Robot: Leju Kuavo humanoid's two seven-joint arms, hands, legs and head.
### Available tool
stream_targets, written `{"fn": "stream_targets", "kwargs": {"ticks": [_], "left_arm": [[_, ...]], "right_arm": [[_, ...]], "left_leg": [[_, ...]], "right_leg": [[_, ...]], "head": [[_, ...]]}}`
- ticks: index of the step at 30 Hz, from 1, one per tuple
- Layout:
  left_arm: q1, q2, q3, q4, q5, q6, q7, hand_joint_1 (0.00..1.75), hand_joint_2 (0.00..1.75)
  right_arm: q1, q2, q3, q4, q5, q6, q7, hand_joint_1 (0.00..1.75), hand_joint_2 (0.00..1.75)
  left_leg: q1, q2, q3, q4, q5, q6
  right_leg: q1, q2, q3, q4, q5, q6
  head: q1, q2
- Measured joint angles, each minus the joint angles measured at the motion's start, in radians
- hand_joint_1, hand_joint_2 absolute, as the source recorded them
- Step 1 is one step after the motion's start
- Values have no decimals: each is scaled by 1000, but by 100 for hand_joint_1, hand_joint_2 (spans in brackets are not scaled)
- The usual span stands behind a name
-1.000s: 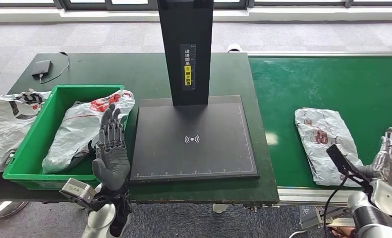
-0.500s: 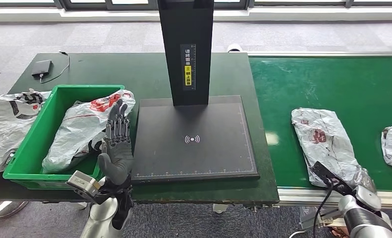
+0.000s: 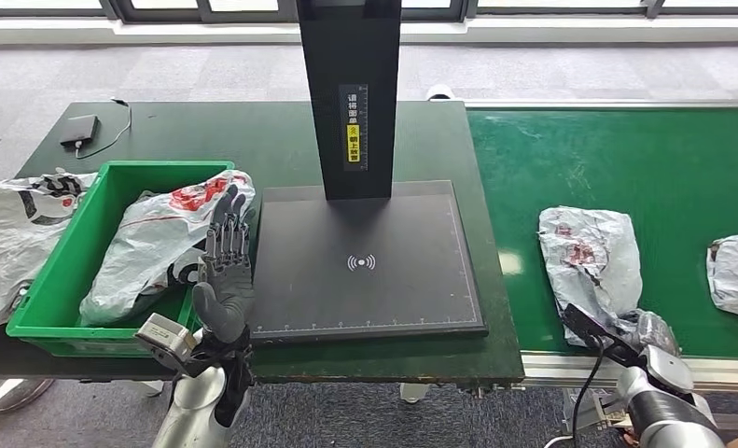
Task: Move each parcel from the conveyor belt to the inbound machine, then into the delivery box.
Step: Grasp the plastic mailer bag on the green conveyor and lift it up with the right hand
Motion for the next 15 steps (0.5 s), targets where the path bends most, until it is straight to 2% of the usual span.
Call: {"fn": "stream_targets", "kwargs": {"ticks": [10, 13, 15], "left_arm": [[1, 0, 2, 6, 0, 2, 0, 0, 0], [0, 0, 3, 9, 7, 10, 0, 0, 0], [-3, 0, 5, 12, 16, 17, 0, 0, 0]], "right_arm": [[-1, 20, 0, -1, -17, -20, -18, 175, 175], [-4, 24, 0, -1, -53, -59, -41, 175, 175], [-8, 27, -6, -5, -104, -112, -88, 175, 175]], "left_leg": [[0, -1, -1, 0, 0, 0], [0, -1, -1, 0, 0, 0], [0, -1, -2, 0, 0, 0]], "right_leg": [[0, -2, 0, 0, -1, -1], [0, -2, -1, 0, -1, 0], [0, -2, -1, 0, -1, 0]], "head": [[0, 0], [0, 0], [0, 0]]}}
